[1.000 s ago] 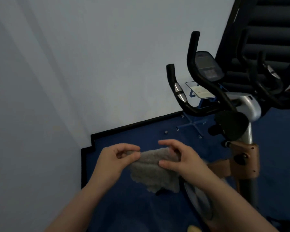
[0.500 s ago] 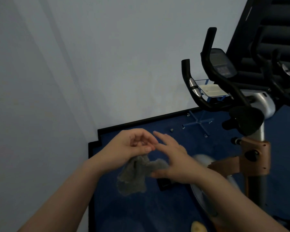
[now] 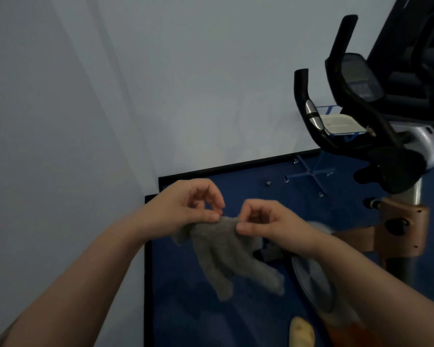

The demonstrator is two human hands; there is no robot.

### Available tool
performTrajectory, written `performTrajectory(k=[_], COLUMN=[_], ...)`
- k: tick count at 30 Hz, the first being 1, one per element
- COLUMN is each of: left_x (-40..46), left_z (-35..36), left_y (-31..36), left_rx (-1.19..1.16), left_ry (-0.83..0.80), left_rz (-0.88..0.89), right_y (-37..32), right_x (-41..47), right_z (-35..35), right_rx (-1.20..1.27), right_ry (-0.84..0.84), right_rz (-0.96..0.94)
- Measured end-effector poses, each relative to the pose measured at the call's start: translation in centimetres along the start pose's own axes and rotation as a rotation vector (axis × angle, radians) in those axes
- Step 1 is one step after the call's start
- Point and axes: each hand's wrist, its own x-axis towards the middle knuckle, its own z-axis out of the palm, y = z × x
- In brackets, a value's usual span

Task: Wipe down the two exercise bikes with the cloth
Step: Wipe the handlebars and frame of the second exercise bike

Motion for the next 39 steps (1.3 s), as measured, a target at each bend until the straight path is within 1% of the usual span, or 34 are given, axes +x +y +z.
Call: performTrajectory(k=[2,4,7,9,11,15,17,18,19,20,21,22,23,25,26,28,30,31,33,36,39], left_x=[0.2,0.6,1.6,2.3,2.8,3.3,3.2,3.1,3.0,3.0,3.0,2.9,2.9,3.0,3.1,3.4,3.5,3.6,3.6,3.7,3.4], left_z=[0.3,0.4,0.3,0.2,0.0,-0.7,-0.7,-0.5,-0.2,0.4,1.2,2.0,2.9,4.5,5.1,6.0,6.3,6.4,6.2,6.2,5.8], left_y=[-0.3,-0.8,-1.6,-1.8,-1.8,-2.0,-2.3,-2.6,-3.0,-3.3,-3.7,-3.8,-3.9,-3.9,-3.8,-3.4,-3.1,-2.8,-2.4,-1.9,-1.8], left_rx=[0.064,0.127,0.437,0.573,0.604,0.658,0.698,0.684,0.618,0.491,0.316,0.127,-0.045,-0.291,-0.374,-0.485,-0.53,-0.528,-0.485,-0.36,-0.24], left_ry=[-0.021,-0.058,-0.148,-0.189,-0.209,-0.22,-0.181,-0.125,-0.032,0.089,0.211,0.307,0.368,0.444,0.467,0.489,0.507,0.514,0.529,0.53,0.475], left_rz=[-0.01,-0.057,-0.109,-0.145,-0.201,-0.277,-0.284,-0.285,-0.287,-0.296,-0.319,-0.35,-0.383,-0.439,-0.458,-0.481,-0.485,-0.483,-0.467,-0.444,-0.41], right_y=[-0.5,-0.9,-1.4,-1.6,-1.5,-1.4,-0.7,-0.1,0.5,1.2,1.8,2.3,2.7,2.9,2.9,2.8,2.7,2.6,2.3,1.7,1.3], right_x=[-0.1,-0.1,-0.2,0.0,0.2,0.0,-0.4,-0.6,-0.7,-0.8,-0.8,-0.6,-0.3,0.3,0.6,0.9,1.0,1.0,0.9,0.7,0.6], right_z=[-0.6,-0.9,-1.9,-2.9,-3.9,-5.5,-5.7,-5.5,-5.0,-4.3,-3.4,-2.5,-1.6,0.0,0.7,1.6,1.9,2.0,2.0,2.1,1.8], right_rx=[-0.122,-0.386,-0.925,-1.11,-1.165,-1.078,-1.164,-1.211,-1.202,-1.108,-0.941,-0.748,-0.559,-0.211,-0.067,0.135,0.242,0.258,0.225,0.139,0.077], right_ry=[0.068,0.097,0.041,-0.027,-0.048,-0.037,0.026,0.11,0.231,0.358,0.462,0.53,0.561,0.538,0.505,0.447,0.41,0.4,0.389,0.397,0.393], right_rz=[-0.015,-0.002,0.002,-0.002,0.015,0.082,0.127,0.151,0.177,0.215,0.258,0.296,0.332,0.386,0.398,0.409,0.4,0.387,0.358,0.316,0.242])
